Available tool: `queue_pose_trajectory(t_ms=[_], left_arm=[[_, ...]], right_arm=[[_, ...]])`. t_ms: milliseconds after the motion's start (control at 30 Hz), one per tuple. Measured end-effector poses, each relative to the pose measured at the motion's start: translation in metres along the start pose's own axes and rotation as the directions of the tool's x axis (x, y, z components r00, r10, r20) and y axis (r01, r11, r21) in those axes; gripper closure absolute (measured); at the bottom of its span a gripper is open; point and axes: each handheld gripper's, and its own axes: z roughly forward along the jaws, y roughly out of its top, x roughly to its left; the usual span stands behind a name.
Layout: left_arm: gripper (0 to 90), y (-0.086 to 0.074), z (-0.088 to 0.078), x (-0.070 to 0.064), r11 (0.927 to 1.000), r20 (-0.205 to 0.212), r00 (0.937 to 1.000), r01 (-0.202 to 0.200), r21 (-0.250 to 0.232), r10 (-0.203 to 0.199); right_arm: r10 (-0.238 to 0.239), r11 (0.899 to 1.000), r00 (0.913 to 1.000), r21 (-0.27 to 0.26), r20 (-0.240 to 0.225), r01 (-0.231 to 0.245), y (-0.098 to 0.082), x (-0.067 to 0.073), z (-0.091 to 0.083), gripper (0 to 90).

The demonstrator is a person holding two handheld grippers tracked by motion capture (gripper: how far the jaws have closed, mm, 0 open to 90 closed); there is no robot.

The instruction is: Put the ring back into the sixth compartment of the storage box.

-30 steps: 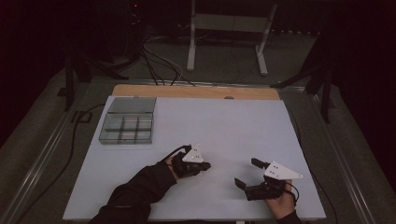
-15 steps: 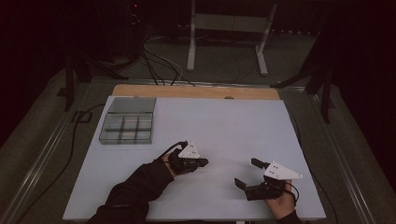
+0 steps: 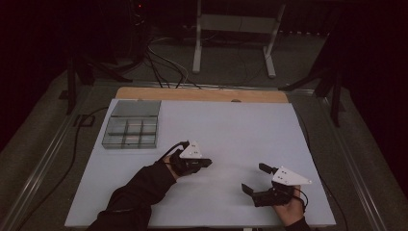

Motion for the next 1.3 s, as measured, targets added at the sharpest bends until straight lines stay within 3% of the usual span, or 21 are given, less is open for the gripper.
queue_pose_trajectory(t_ms=[333,1300], left_arm=[[89.7,0.001,-0.016,0.012,0.9986,-0.035,0.9987,0.036,-0.038,-0.037],[89.7,-0.008,-0.044,0.042,0.9926,-0.119,0.9869,0.103,-0.064,-0.110]], right_arm=[[-0.001,1.000,1.0000,-0.002,-0.002,0.001,0.000,0.000,0.000,0.0],[0.005,1.000,0.9999,-0.003,-0.011,-0.005,0.000,0.000,0.000,0.0]])
